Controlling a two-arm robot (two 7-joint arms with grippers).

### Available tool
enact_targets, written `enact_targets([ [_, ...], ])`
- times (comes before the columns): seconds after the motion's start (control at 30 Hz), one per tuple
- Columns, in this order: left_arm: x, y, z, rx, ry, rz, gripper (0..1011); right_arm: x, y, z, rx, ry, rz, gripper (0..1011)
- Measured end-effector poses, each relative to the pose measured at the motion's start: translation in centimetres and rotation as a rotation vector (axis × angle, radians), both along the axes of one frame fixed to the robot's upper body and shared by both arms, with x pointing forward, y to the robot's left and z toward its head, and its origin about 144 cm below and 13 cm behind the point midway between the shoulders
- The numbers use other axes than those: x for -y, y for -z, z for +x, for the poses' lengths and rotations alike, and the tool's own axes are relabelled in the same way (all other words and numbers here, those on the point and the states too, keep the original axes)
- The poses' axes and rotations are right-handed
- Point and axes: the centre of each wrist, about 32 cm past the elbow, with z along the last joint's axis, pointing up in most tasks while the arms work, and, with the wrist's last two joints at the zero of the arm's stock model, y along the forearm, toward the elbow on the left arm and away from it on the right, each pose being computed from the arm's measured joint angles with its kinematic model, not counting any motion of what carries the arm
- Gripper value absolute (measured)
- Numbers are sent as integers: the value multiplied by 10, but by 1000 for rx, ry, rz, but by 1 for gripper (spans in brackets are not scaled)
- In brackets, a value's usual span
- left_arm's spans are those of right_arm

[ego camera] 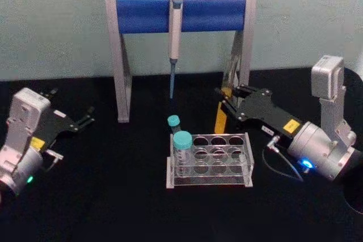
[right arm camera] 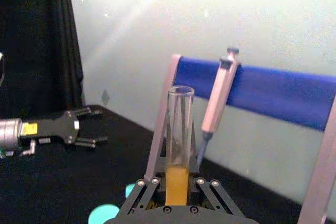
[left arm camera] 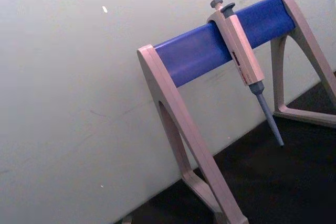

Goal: Pick up the test tube from the test tube rack, shake it, then place it back into the test tube rack.

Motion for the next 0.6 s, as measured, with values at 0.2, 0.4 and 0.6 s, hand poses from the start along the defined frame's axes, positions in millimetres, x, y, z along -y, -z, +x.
enact_targets([
  [0.2,0,0,0,0,0,0,1001,-1,-8,0,33,-1,12,229],
  [0.4,0,0,0,0,0,0,1001,-3,-11,2,44,3,19,229],
  [0.6,0,0,0,0,0,0,1001,-4,-12,3,47,6,17,229],
])
